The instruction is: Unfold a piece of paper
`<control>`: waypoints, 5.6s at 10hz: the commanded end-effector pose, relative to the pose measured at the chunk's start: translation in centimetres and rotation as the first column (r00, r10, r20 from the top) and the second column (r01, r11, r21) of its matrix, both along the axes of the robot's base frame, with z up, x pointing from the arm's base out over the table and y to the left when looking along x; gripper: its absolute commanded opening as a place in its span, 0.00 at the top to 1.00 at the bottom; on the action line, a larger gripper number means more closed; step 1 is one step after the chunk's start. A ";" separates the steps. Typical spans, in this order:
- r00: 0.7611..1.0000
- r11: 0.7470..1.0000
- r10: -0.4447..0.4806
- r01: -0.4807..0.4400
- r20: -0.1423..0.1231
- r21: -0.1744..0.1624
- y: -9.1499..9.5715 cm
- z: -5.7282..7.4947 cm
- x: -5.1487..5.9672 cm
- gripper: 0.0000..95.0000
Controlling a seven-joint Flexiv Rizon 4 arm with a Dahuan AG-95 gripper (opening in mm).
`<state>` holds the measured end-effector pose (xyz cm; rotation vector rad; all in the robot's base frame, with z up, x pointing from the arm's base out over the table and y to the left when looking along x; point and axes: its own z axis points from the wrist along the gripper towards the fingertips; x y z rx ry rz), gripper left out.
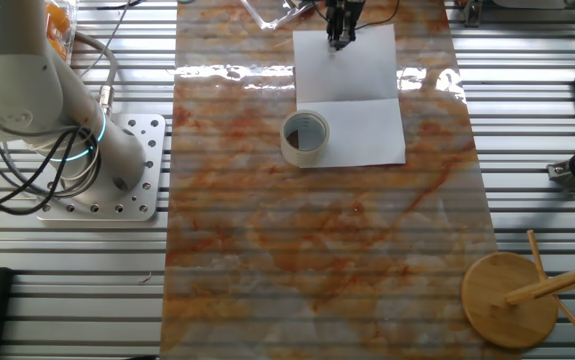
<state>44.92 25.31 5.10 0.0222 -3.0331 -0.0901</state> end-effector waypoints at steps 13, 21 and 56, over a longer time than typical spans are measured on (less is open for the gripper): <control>1.000 1.000 -0.020 0.020 0.008 -0.010 1.0 -2.8 1.9 0.80; 1.000 1.000 -0.028 0.028 0.005 -0.011 1.2 -2.5 3.1 0.80; 1.000 1.000 -0.028 0.028 0.005 -0.011 1.2 -2.5 3.1 0.80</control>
